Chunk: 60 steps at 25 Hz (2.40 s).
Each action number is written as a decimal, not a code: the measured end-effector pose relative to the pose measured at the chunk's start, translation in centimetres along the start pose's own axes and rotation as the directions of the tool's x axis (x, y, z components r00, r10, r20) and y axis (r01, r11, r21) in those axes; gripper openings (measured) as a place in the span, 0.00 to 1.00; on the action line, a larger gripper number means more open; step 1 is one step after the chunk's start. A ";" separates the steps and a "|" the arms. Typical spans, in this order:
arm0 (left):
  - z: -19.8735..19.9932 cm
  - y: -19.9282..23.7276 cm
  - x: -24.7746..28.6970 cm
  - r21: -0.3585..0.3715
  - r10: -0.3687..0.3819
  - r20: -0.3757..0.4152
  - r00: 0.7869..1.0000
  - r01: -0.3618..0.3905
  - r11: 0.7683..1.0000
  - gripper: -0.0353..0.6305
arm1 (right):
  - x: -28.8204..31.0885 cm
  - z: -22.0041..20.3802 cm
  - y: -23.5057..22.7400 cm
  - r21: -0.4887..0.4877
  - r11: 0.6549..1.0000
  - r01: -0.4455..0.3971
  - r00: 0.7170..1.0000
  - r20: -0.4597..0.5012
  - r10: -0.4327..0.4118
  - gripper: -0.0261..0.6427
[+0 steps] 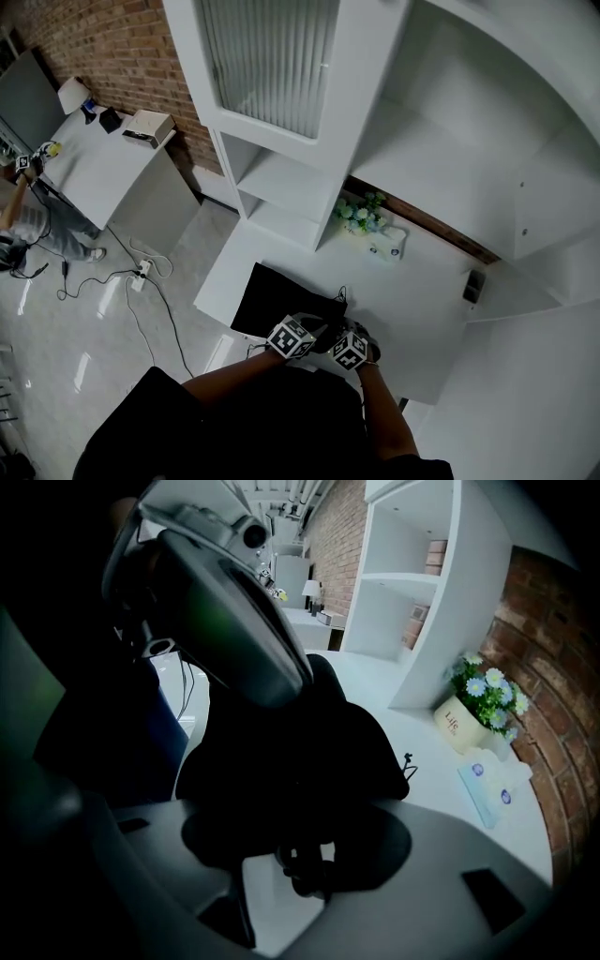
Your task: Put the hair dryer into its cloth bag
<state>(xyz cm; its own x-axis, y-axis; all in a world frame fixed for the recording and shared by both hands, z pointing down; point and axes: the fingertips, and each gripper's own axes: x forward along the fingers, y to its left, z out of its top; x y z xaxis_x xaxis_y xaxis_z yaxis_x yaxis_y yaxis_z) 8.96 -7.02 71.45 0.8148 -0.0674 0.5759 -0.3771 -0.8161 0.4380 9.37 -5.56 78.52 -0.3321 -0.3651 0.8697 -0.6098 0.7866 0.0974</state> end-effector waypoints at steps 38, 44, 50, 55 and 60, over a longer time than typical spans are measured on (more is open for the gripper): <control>-0.4 1.5 -0.4 -0.107 0.129 0.061 0.990 -0.122 0.987 0.11 | 0.1 -3.0 -2.0 0.130 0.989 -0.072 0.997 0.049 0.066 0.36; -0.8 1.4 -0.4 -0.126 0.118 0.071 0.990 -0.109 0.986 0.11 | 1.2 -2.8 -2.1 0.170 0.983 -0.065 0.998 0.019 0.063 0.36; -0.2 1.4 -1.2 -0.101 0.120 0.064 0.991 -0.113 0.988 0.11 | 2.0 -2.6 -2.0 0.173 0.983 -0.057 0.998 -0.016 0.061 0.34; -0.4 1.5 -1.2 -0.047 0.110 0.058 0.992 -0.108 0.993 0.11 | 1.5 -1.9 -2.0 0.152 0.988 -0.042 0.999 0.021 0.039 0.32; -0.1 2.1 -1.2 -0.045 0.125 0.068 0.990 -0.122 0.992 0.11 | 0.8 0.1 -2.1 0.156 0.987 -0.042 0.996 0.080 0.029 0.32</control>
<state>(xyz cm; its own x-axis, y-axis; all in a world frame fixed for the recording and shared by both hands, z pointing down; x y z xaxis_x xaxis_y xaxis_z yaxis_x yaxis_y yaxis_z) 7.12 -8.61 71.74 0.7892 -0.2072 0.5781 -0.4931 -0.7749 0.3954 10.27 -7.54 79.00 -0.4063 -0.3803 0.8309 -0.7004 0.7135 -0.0159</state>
